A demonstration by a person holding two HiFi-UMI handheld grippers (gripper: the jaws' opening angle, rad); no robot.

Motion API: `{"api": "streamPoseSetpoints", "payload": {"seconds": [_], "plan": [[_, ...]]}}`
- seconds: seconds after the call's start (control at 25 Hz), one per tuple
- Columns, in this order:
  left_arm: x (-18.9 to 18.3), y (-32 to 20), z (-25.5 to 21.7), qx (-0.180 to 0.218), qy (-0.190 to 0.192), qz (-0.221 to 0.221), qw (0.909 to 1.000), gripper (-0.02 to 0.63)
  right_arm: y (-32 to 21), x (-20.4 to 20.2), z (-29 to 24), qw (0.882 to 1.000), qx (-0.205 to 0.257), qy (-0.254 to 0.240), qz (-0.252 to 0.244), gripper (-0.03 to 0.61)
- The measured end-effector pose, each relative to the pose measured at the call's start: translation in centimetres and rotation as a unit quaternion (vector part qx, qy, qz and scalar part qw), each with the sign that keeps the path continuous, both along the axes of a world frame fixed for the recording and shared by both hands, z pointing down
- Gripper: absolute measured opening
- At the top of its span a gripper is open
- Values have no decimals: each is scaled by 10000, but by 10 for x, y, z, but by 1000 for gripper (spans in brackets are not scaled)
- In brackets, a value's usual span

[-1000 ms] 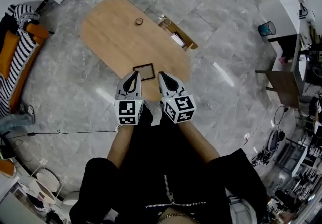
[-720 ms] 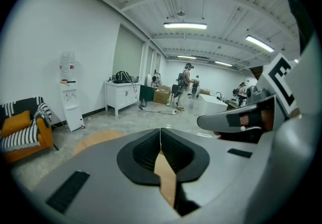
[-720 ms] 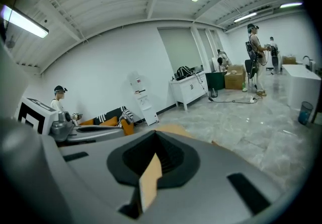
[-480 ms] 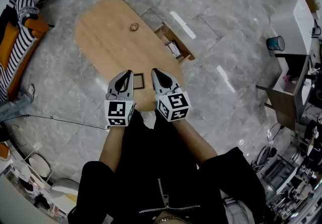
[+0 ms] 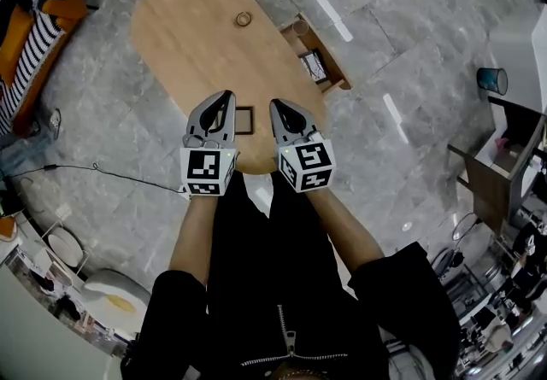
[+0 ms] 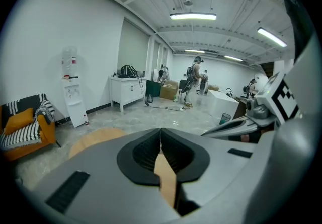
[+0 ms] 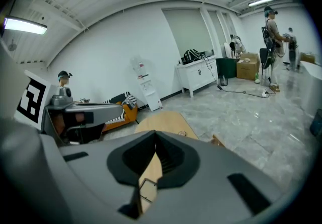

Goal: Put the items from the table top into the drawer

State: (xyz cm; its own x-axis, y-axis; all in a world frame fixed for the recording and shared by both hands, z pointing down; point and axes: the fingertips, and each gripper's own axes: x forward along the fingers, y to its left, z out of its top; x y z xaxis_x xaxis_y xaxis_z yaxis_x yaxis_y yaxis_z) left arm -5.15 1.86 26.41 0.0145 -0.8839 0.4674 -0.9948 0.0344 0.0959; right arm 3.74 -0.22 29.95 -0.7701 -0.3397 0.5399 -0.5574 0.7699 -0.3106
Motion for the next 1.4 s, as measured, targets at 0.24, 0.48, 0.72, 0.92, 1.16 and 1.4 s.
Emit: {"api": "streamPoseSetpoints", "payload": {"seconds": [0.24, 0.48, 0.72, 0.92, 1.16, 1.4], "plan": [[-16, 3, 31, -99, 96, 141, 9998, 15, 18, -12, 44, 9984, -292, 391, 298, 21], [-33, 2, 63, -266, 147, 281, 9991, 15, 27, -27, 97, 9945, -546, 679, 582, 65], [-42, 8, 93, -348, 228, 459, 9981, 15, 45, -38, 166, 9883, -789, 1129, 647, 94], [-46, 14, 124, -453, 355, 500, 9971, 15, 59, -40, 228, 9796, -1110, 1595, 509, 94], [-46, 21, 171, -699, 450, 685, 9942, 15, 73, -24, 288, 9671, -1349, 2095, 513, 104], [-60, 27, 203, -834, 406, 728, 9930, 15, 87, -22, 335, 9596, -1581, 2240, 636, 134]]}}
